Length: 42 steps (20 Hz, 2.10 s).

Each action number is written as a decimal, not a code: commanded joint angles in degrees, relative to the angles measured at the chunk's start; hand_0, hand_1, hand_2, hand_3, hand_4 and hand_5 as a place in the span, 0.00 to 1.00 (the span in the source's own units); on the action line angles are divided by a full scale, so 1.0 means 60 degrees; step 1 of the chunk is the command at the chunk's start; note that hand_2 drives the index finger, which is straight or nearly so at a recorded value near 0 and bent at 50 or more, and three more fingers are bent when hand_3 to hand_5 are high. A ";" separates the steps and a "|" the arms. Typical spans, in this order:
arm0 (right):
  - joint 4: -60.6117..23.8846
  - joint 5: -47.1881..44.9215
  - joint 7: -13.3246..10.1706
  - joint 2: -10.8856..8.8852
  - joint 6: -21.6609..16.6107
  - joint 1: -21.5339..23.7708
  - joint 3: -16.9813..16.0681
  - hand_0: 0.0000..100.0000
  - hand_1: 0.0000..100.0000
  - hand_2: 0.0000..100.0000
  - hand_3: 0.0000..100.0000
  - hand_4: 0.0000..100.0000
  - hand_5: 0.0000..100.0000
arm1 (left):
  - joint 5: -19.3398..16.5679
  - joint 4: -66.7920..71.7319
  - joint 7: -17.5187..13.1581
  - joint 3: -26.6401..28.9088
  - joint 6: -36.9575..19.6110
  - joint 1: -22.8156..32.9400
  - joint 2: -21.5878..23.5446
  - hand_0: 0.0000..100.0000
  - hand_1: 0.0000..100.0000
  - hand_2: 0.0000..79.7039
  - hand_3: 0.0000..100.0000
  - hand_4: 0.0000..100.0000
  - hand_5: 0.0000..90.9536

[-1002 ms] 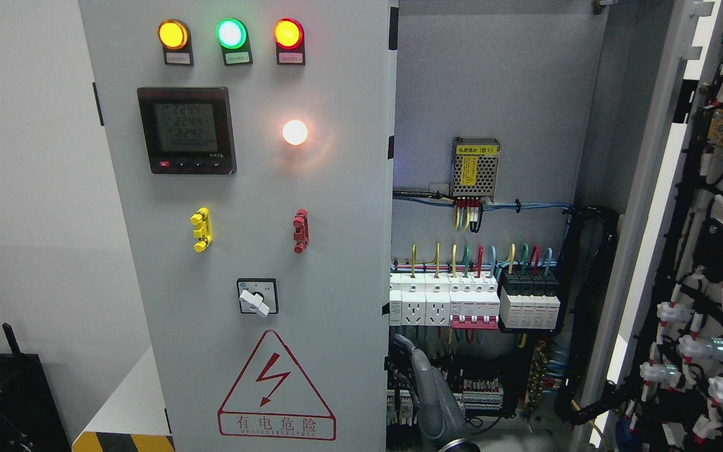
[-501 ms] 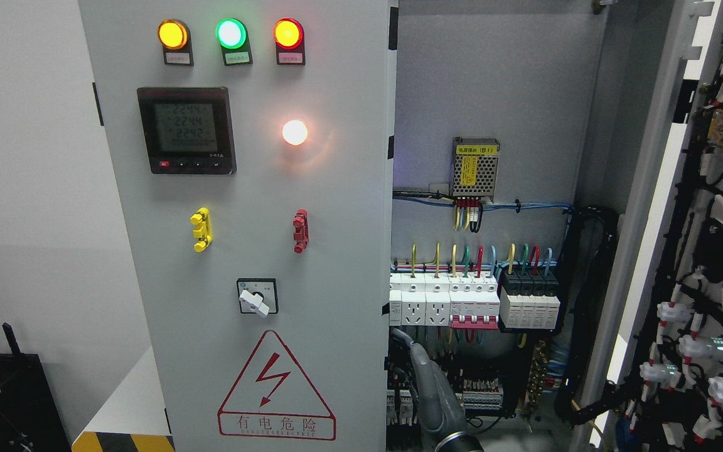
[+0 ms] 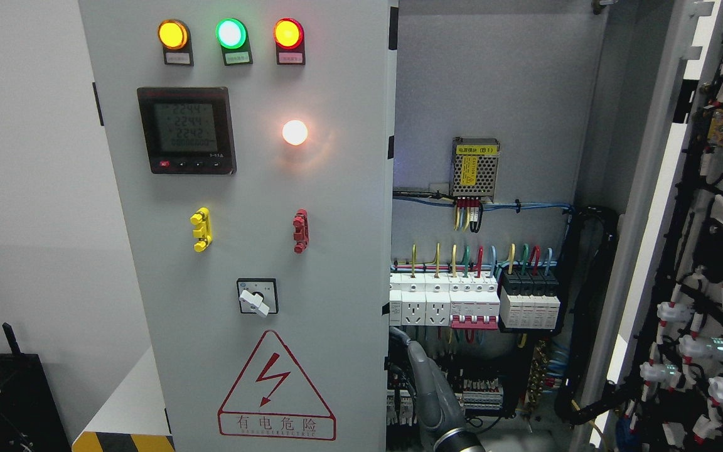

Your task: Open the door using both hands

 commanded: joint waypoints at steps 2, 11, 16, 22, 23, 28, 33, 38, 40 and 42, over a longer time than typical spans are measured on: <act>0.0107 -0.0443 0.0225 -0.0045 0.0009 -0.0050 -0.0030 0.05 0.00 0.00 0.00 0.00 0.00 | 0.0000 0.0220 -0.0003 0.0000 0.0001 0.0000 0.0000 0.12 0.39 0.00 0.00 0.00 0.00; 0.0122 -0.0486 0.0782 -0.0060 0.0009 -0.0079 -0.0059 0.05 0.00 0.00 0.00 0.00 0.00 | 0.0000 0.0220 -0.0003 0.0000 0.0001 0.0000 0.0000 0.12 0.39 0.00 0.00 0.00 0.00; 0.0107 -0.0501 0.0797 -0.0045 0.0009 -0.0109 -0.0074 0.05 0.00 0.00 0.00 0.00 0.00 | 0.0000 0.0220 -0.0003 0.0000 0.0001 0.0000 0.0000 0.12 0.39 0.00 0.00 0.00 0.00; 0.0092 -0.0501 0.0811 -0.0045 -0.0005 -0.0109 -0.0059 0.05 0.00 0.00 0.00 0.00 0.00 | 0.0000 0.0220 -0.0003 0.0000 0.0000 0.0000 0.0000 0.12 0.39 0.00 0.00 0.00 0.00; 0.0092 -0.0501 0.0826 -0.0045 0.0009 -0.0109 -0.0059 0.05 0.00 0.00 0.00 0.00 0.00 | 0.0000 0.0220 -0.0003 0.0000 0.0001 0.0000 0.0000 0.12 0.39 0.00 0.00 0.00 0.00; 0.0092 -0.0560 0.0826 -0.0016 0.0009 -0.0109 -0.0044 0.05 0.00 0.00 0.00 0.00 0.00 | 0.0000 0.0220 -0.0003 0.0000 -0.0014 0.0000 0.0000 0.12 0.39 0.00 0.00 0.00 0.00; 0.0078 -0.0574 0.1396 -0.0016 0.0009 -0.0109 -0.0059 0.05 0.00 0.00 0.00 0.00 0.00 | 0.0000 0.0220 -0.0003 0.0000 0.0001 0.0000 0.0000 0.12 0.39 0.00 0.00 0.00 0.00; 0.0063 -0.0574 0.1456 -0.0031 0.0009 -0.0109 -0.0074 0.05 0.00 0.00 0.00 0.00 0.00 | 0.0000 0.0220 -0.0003 0.0000 0.0001 0.0000 0.0000 0.12 0.39 0.00 0.00 0.00 0.00; 0.0077 -0.0574 0.1485 -0.0031 0.0009 -0.0109 -0.0103 0.05 0.00 0.00 0.00 0.00 0.00 | 0.0000 0.0220 -0.0003 0.0000 0.0001 0.0000 0.0000 0.12 0.39 0.00 0.00 0.00 0.00; 0.0063 -0.0618 0.1558 -0.0031 0.0009 -0.0109 -0.0132 0.05 0.00 0.00 0.00 0.00 0.00 | 0.0000 0.0220 -0.0003 0.0000 0.0001 0.0000 0.0000 0.12 0.39 0.00 0.00 0.00 0.00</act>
